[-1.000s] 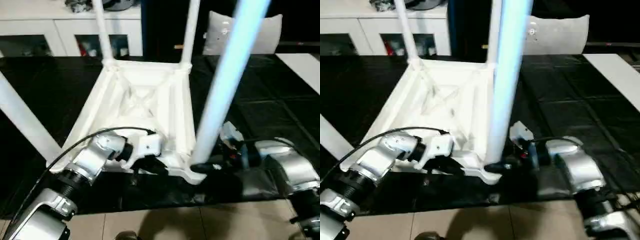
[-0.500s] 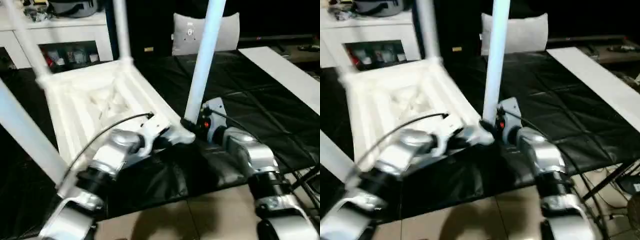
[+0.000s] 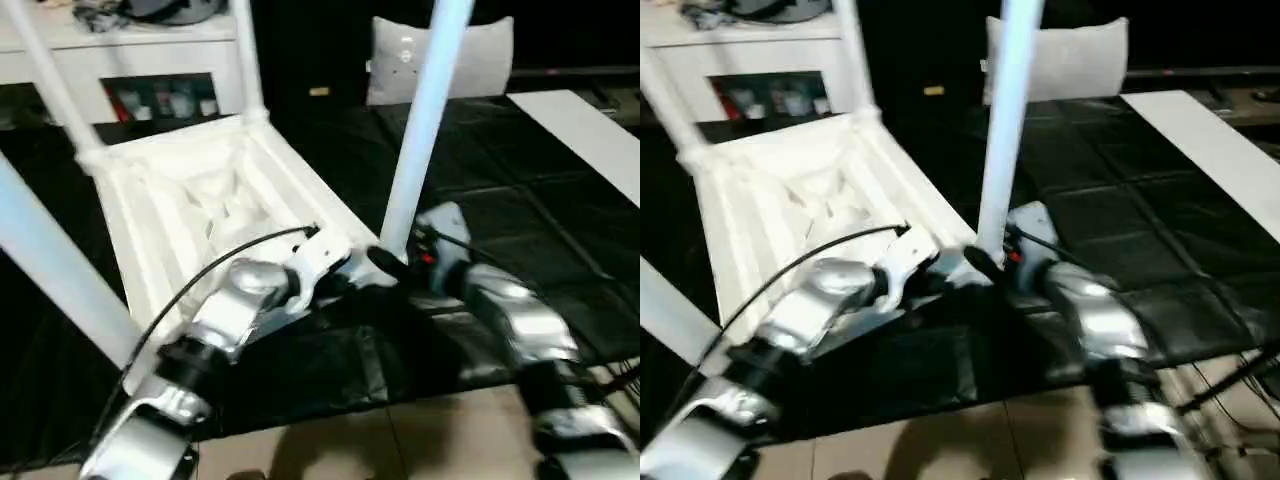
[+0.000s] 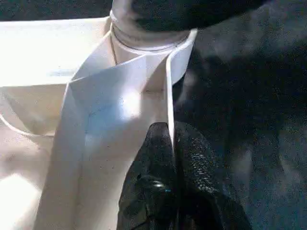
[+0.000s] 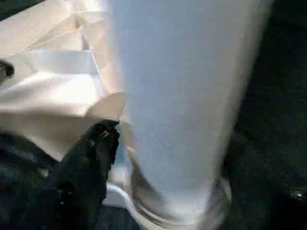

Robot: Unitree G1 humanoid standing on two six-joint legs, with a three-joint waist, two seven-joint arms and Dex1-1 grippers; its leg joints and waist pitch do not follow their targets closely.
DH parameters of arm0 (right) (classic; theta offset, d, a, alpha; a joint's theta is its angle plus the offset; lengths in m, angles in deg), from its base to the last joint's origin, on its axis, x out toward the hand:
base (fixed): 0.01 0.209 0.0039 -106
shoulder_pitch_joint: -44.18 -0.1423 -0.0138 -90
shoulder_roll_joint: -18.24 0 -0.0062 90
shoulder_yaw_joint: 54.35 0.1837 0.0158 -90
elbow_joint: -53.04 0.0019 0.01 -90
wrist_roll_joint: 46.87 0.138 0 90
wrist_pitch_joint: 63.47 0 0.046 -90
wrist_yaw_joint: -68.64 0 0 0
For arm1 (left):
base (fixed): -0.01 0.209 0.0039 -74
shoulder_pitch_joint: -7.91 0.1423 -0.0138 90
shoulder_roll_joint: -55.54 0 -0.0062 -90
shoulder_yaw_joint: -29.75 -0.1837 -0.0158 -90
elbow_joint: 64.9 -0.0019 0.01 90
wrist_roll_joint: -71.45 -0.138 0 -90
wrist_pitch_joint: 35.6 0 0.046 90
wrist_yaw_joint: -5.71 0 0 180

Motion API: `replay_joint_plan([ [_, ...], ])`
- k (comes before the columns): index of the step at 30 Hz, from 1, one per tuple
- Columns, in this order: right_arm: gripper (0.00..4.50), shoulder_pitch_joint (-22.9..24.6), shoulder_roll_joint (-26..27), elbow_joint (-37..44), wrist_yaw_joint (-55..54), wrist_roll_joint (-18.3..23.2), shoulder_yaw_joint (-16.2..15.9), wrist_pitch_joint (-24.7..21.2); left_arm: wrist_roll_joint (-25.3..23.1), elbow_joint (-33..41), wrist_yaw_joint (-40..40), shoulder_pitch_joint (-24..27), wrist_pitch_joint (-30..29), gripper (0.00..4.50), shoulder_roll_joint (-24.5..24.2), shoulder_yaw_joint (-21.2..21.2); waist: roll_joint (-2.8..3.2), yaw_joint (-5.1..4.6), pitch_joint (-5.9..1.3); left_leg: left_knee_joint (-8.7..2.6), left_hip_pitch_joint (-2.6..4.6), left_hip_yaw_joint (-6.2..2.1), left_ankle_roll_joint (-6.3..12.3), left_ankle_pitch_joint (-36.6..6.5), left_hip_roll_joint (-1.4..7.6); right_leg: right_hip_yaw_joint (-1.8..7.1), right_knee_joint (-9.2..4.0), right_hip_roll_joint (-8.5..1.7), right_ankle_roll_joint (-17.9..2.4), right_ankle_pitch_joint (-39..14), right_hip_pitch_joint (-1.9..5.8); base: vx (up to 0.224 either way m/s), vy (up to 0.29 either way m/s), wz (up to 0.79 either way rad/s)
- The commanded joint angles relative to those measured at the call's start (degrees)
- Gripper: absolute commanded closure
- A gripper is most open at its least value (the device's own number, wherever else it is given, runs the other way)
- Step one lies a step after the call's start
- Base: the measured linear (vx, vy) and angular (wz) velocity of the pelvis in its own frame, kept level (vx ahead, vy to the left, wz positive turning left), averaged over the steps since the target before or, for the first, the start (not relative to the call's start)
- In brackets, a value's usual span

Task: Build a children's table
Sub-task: Rotate leg to tighten

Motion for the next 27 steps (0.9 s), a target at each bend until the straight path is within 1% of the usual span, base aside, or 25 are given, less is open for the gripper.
replay_joint_plan([
  [1,0.44,0.5,-2.1,2.8,4.9,1.5,0.4,0.6,0.0,0.2,3.7,0.4,2.3,4.50,-1.9,-1.2,-0.13,0.43,-3.97,-3.44,0.02,-2.23,5.56,-1.0,4.92,5.80,-4.65,-7.09,2.7,-13.6,4.03,0.000,0.000,0.00],
  [3,0.24,1.8,-5.2,4.5,10.2,1.7,-1.2,1.4,0.3,0.5,6.9,0.8,4.5,4.50,-3.6,-2.1,-0.27,0.84,-3.97,-3.44,0.01,-2.26,5.15,-1.3,4.98,5.79,-4.52,-7.12,3.3,-13.9,4.00,0.000,0.000,0.00],
  [4,0.24,1.8,-5.3,4.5,10.3,1.7,-1.3,1.4,0.3,0.5,7.0,0.8,4.6,4.50,-3.6,-2.1,-0.27,0.84,-3.97,-3.44,0.01,-2.26,5.15,-1.3,4.98,5.79,-4.52,-7.12,3.3,-13.9,4.00,0.000,0.000,0.00],
  [5,0.24,1.8,-5.3,4.5,10.3,1.7,-1.3,1.4,0.3,0.5,7.0,0.8,4.6,4.50,-3.6,-2.1,-0.25,1.10,-4.03,-3.41,-0.02,-2.19,5.00,-1.3,4.84,5.76,-4.49,-7.06,3.3,-14.0,3.99,0.000,0.000,0.00],
  [6,0.24,2.3,-6.9,5.0,12.9,1.8,-2.0,1.9,0.5,0.7,9.2,1.0,5.6,4.50,-4.7,-2.8,-0.33,1.19,-4.04,-3.39,0.03,-2.17,4.93,-1.2,4.81,5.67,-4.61,-7.02,3.2,-14.1,3.94,0.000,0.000,0.00],
  [7,0.24,2.9,-9.7,5.6,17.7,2.2,-3.1,2.8,0.8,1.4,13.8,1.5,8.7,4.50,-6.9,-4.3,-0.58,1.24,-4.03,-3.34,-0.08,-2.10,5.09,-1.3,4.65,5.64,-4.63,-6.96,3.4,-14.3,4.06,0.000,0.000,0.00],
  [8,0.24,3.0,-10.5,5.7,19.5,2.5,-3.4,2.9,0.9,1.6,15.2,1.6,9.4,4.50,-7.5,-4.8,-0.41,1.57,-4.08,-3.29,-0.12,-2.08,5.45,-1.4,4.60,5.78,-4.48,-6.97,4.1,-14.4,4.11,0.000,0.000,0.00],
  [9,0.24,3.0,-11.1,5.8,21.2,2.7,-3.7,3.1,1.1,1.7,16.4,1.7,10.5,4.50,-8.0,-5.2,-0.53,1.63,-4.15,-3.32,-0.14,-2.19,5.78,-0.8,4.94,5.79,-4.25,-6.91,4.0,-13.3,4.04,0.000,0.000,0.00],
  [10,0.41,3.0,-11.5,5.8,22.1,2.9,-3.8,3.2,1.2,1.8,17.1,1.8,11.1,4.50,-8.2,-5.4,-0.42,1.79,-4.13,-3.27,-0.07,-2.23,5.95,-0.7,4.96,5.71,-4.22,-6.85,3.9,-13.1,3.89,0.000,0.000,0.00],
  [11,0.41,3.0,-11.5,5.8,22.1,2.9,-3.8,3.2,1.2,1.8,17.1,1.8,11.1,4.50,-8.2,-5.4,-0.42,1.91,-4.12,-3.25,-0.05,-2.21,5.99,-0.4,5.09,5.77,-4.17,-6.94,3.5,-12.6,3.81,0.000,0.000,0.00],
  [12,0.51,2.7,-12.3,5.7,24.5,3.4,-4.2,2.8,1.1,2.1,19.2,2.0,12.8,4.50,-9.2,-6.4,-0.44,2.24,-4.10,-3.23,0.00,-2.02,5.95,-0.9,4.90,5.70,-4.31,-6.91,3.5,-13.4,3.84,0.000,0.000,0.00],
  [13,0.51,2.5,-12.8,5.7,26.3,3.7,-4.6,2.8,1.0,2.2,21.1,2.1,14.2,4.50,-10.0,-7.2,-0.50,2.35,-4.09,-3.28,0.02,-2.00,5.85,-0.9,4.94,5.72,-4.32,-6.95,3.5,-13.8,3.83,0.000,0.000,0.00],
  [14,0.62,2.5,-12.8,5.7,26.3,3.7,-4.6,2.8,1.0,2.2,21.1,2.1,14.2,4.50,-10.0,-7.2,-0.44,2.55,-4.10,-3.25,0.03,-2.01,5.81,-1.0,4.88,5.66,-4.35,-6.90,3.5,-14.1,3.81,0.000,0.000,0.00],
  [15,0.83,2.2,-13.3,5.6,27.9,3.9,-5.0,2.6,0.8,2.3,22.7,2.1,15.1,4.50,-10.7,-7.9,-0.46,2.71,-4.11,-3.31,0.16,-2.04,5.64,-0.8,5.14,5.74,-4.32,-6.96,3.3,-14.1,3.70,0.000,0.000,0.00],
  [16,0.91,2.2,-13.3,5.6,27.9,3.9,-5.0,2.6,0.8,2.3,22.7,2.1,15.1,4.50,-10.7,-7.9,-0.45,2.83,-4.14,-3.26,0.11,-2.08,5.63,-0.6,5.12,5.70,-4.25,-6.93,3.3,-14.0,3.72,0.000,0.000,0.00],
  [17,0.94,2.0,-14.0,6.2,31.3,4.4,-6.3,1.6,0.7,2.5,24.7,2.0,16.5,4.50,-11.5,-8.8,-0.37,3.13,-4.16,-3.26,0.18,-2.15,5.49,-0.5,5.39,5.79,-4.15,-7.08,2.9,-13.7,3.70,0.000,0.000,0.00],
  [18,1.09,2.0,-14.2,6.6,32.6,4.7,-6.9,1.1,0.6,2.6,25.4,1.8,17.0,4.50,-11.7,-9.1,-0.38,3.28,-4.15,-3.24,0.18,-2.13,5.55,-0.7,5.35,5.78,-4.19,-7.09,2.9,-13.8,3.71,0.000,0.000,0.00],
  [19,1.09,2.2,-14.3,6.8,33.6,4.7,-7.5,1.2,0.6,2.7,26.1,1.7,17.4,4.50,-11.9,-9.2,-0.39,3.54,-4.19,-3.25,0.20,-2.11,5.49,-0.5,5.44,5.89,-4.05,-7.12,2.9,-13.6,3.70,0.000,0.000,0.00],
  [20,1.24,2.2,-14.3,6.8,33.6,4.7,-7.5,1.2,0.6,2.7,26.1,1.7,17.4,4.50,-11.9,-9.2,-0.36,3.77,-4.20,-3.23,0.22,-2.12,5.40,-0.2,5.46,5.92,-4.00,-7.16,2.7,-13.3,3.63,0.000,0.000,0.00],
  [21,1.35,2.2,-14.4,6.9,34.1,4.7,-7.9,1.3,0.6,2.7,26.6,1.6,17.6,4.50,-12.0,-9.4,-0.39,3.82,-4.21,-3.25,0.23,-2.11,5.32,-0.1,5.46,5.93,-3.97,-7.15,2.6,-13.3,3.61,0.000,0.000,0.00],
  [22,1.40,2.3,-14.3,6.9,34.5,4.7,-8.2,1.5,0.6,2.6,26.8,1.5,17.8,4.50,-12.0,-9.4,-0.60,3.93,-4.19,-3.27,0.20,-2.07,5.12,-0.1,5.45,5.90,-4.03,-7.23,2.5,-13.5,3.68,0.000,0.000,0.00],
  [23,1.55,2.3,-14.3,6.9,34.5,4.7,-8.2,1.5,0.6,2.6,26.8,1.5,17.8,4.50,-12.0,-9.4,-0.51,3.95,-4.15,-3.29,0.11,-2.12,4.98,-0.3,5.43,5.84,-4.04,-7.22,2.6,-13.9,3.71,0.000,0.000,0.00],
  [24,1.55,2.1,-14.1,6.5,35.1,4.8,-8.5,1.7,0.6,2.3,27.2,1.3,18.3,4.50,-12.1,-9.6,-0.51,3.94,-4.17,-3.28,0.11,-2.13,4.87,-0.4,5.45,5.86,-4.08,-7.25,2.7,-14.1,3.72,0.000,0.000,0.00],
  [25,1.68,2.1,-14.1,6.5,35.1,4.8,-8.5,1.7,0.6,2.3,27.2,1.3,18.3,4.50,-12.1,-9.6,-0.54,3.93,-4.15,-3.32,0.14,-2.17,4.65,-0.8,5.45,5.84,-4.16,-7.26,3.0,-14.6,3.71,0.000,0.000,0.00],
  [27,1.84,1.7,-13.3,5.3,35.9,4.9,-8.6,2.2,0.6,1.6,27.8,0.9,19.4,4.50,-12.1,-9.8,-0.61,3.88,-4.14,-3.28,0.04,-2.03,4.43,-1.0,5.14,5.78,-4.28,-7.16,3.5,-15.2,3.79,0.000,0.000,0.00],
])
